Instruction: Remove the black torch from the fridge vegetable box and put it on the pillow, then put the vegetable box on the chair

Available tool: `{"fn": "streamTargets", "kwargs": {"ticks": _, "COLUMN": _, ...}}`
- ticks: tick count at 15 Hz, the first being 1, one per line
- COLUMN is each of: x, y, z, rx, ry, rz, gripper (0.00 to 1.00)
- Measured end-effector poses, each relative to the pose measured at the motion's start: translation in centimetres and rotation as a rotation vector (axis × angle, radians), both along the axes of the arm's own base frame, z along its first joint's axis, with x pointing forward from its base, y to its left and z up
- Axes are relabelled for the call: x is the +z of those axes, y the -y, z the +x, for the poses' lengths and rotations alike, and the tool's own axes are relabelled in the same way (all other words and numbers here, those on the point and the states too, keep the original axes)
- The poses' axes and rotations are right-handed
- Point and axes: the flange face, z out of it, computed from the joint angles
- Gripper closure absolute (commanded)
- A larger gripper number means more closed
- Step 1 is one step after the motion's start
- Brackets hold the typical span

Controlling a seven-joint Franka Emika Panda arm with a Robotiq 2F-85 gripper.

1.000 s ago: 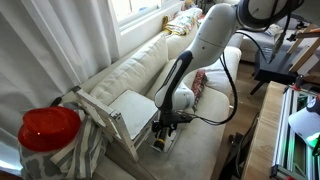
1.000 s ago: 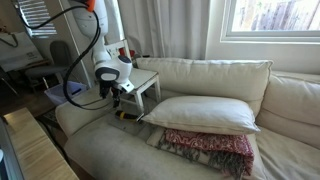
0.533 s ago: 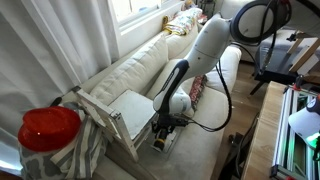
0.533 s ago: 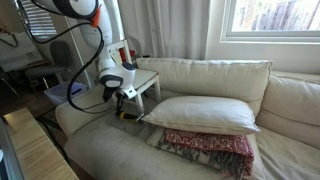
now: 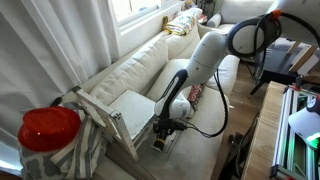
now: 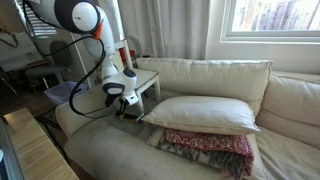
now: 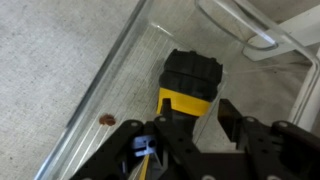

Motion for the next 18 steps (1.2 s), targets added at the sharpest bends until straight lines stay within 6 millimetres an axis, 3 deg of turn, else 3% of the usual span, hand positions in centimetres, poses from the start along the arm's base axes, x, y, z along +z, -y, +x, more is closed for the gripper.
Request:
{"fn": "streamTargets", "kwargs": {"ticks": 2, "x": -0.9, "y": 0.4, "z": -0.2, "rx": -0.026, "ry": 0.01, "rz": -0.014, "gripper": 0.39}}
{"fn": "streamTargets", "kwargs": {"ticks": 3, "x": -1.3, "y": 0.5, "z": -0.3, "rx": -0.037, "ry": 0.015, "rz": -0.02, "gripper": 0.31}}
{"fn": "streamTargets", "kwargs": {"ticks": 7, "x": -2.4, "y": 1.0, "z": -0.7, "rx": -0.08, "ry": 0.046, "rz": -0.048, "gripper": 0.37}}
{"fn": "streamTargets", "kwargs": {"ticks": 12, "x": -1.7, "y": 0.7, "z": -0.6, "rx": -0.179, "ry": 0.07, "rz": -0.044, "gripper": 0.45}}
{"fn": "streamTargets", "kwargs": {"ticks": 16, "x": -1.7, "y": 0.7, "z": -0.8, "rx": -0.227, "ry": 0.055, "rz": -0.036, "gripper": 0.32}}
{"fn": "streamTargets", "kwargs": {"ticks": 17, "x": -1.7, "y": 0.7, "z": -0.9, "rx": -0.234, "ry": 0.052, "rz": -0.036, "gripper": 0.34}}
{"fn": "streamTargets", "kwargs": {"ticks": 18, "x": -1.8, "y": 0.8, "z": -0.9, "rx": -0.236, "ry": 0.051, "rz": -0.037, "gripper": 0.26}}
